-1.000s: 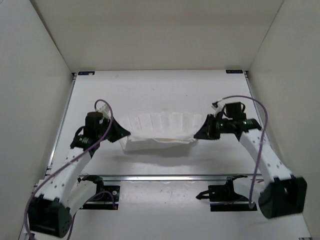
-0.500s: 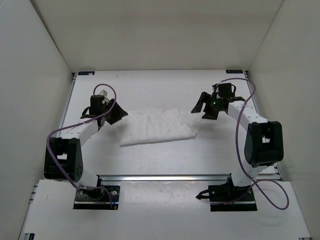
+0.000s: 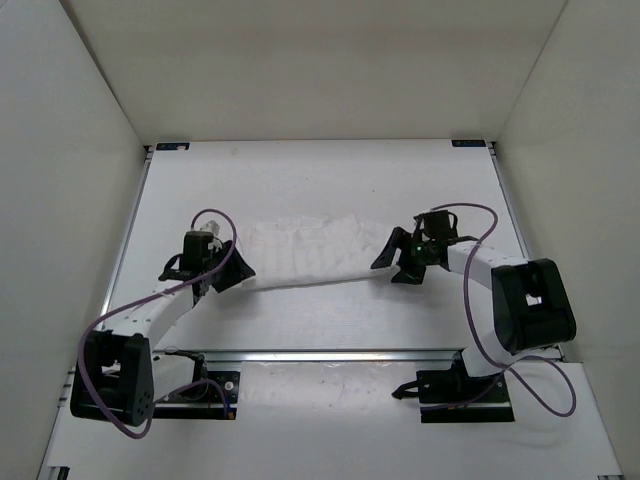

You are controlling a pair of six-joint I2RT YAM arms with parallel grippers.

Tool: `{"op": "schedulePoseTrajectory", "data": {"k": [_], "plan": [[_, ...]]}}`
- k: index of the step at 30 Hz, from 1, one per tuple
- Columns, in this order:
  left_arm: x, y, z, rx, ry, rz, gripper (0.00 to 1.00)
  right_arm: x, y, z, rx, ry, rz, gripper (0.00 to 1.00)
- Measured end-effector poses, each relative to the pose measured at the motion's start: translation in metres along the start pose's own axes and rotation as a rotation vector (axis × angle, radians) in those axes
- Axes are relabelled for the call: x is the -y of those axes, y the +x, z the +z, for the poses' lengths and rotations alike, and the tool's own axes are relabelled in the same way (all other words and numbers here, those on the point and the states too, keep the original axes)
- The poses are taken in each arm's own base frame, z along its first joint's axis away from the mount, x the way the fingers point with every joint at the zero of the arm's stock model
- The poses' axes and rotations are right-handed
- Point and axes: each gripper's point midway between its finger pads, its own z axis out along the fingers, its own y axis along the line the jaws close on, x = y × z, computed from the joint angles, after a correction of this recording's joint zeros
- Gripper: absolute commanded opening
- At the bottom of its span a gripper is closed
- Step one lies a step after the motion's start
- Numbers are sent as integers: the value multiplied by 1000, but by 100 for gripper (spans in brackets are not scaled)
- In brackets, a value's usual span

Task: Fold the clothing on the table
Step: Fold the skirt

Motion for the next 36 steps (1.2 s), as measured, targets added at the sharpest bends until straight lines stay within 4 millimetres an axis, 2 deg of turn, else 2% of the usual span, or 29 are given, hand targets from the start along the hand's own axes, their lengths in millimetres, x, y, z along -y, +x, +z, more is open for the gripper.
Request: {"op": "schedulePoseTrajectory", "data": {"k": [2,3,4,5,6,7,8,9,10,11,12,13,16,19,21,24,26,29,31,32,34,36], "plan": [[-11,11,3,-25,-31,-11,61,-7,-8,6,23,-33,7,66],[-16,18,4,-41,-45,-16,66,-10,-12,10,33,-50,11,62],[-21,23,6,-55,-62,-22,69,-13,-16,14,46,-66,16,44],[-25,27,8,-64,-74,-26,71,-15,-20,18,59,-80,19,21],[-22,24,10,-55,-66,-27,72,-14,-23,22,68,-81,20,5],[-20,22,13,-41,-60,-24,67,-14,-24,25,71,-84,35,0],[-18,20,15,-33,-55,-24,63,-12,-24,27,71,-81,39,0],[-16,20,18,-33,-49,-21,53,-11,-24,28,72,-79,52,0],[-13,19,22,-31,-40,-23,33,-9,-24,29,75,-76,57,1],[-10,19,27,-34,-33,-28,23,-8,-26,28,77,-75,61,0],[-9,21,32,-45,-30,-25,8,-6,-28,26,84,-73,60,0],[-3,23,39,-61,-12,-20,0,-3,-31,23,94,-69,61,0],[29,23,56,-89,66,0,0,17,-47,2,142,-31,74,1],[65,32,74,-132,137,30,0,36,-67,-24,184,47,75,0],[87,37,85,-152,181,43,0,37,-88,-43,215,98,39,0],[109,44,97,-177,237,43,0,10,-124,-70,271,132,-85,0],[116,44,102,-188,262,33,0,-28,-145,-84,305,128,-195,0],[120,39,108,-189,280,19,0,-94,-159,-83,331,83,-351,0],[120,36,109,-187,284,11,0,-136,-153,-69,315,37,-435,0],[120,36,109,-186,283,8,0,-154,-143,-56,291,14,-473,0],[118,33,110,-183,280,4,0,-178,-119,-29,232,-20,-528,0],[118,32,110,-183,281,4,0,-190,-90,3,151,-35,-559,0]]}}
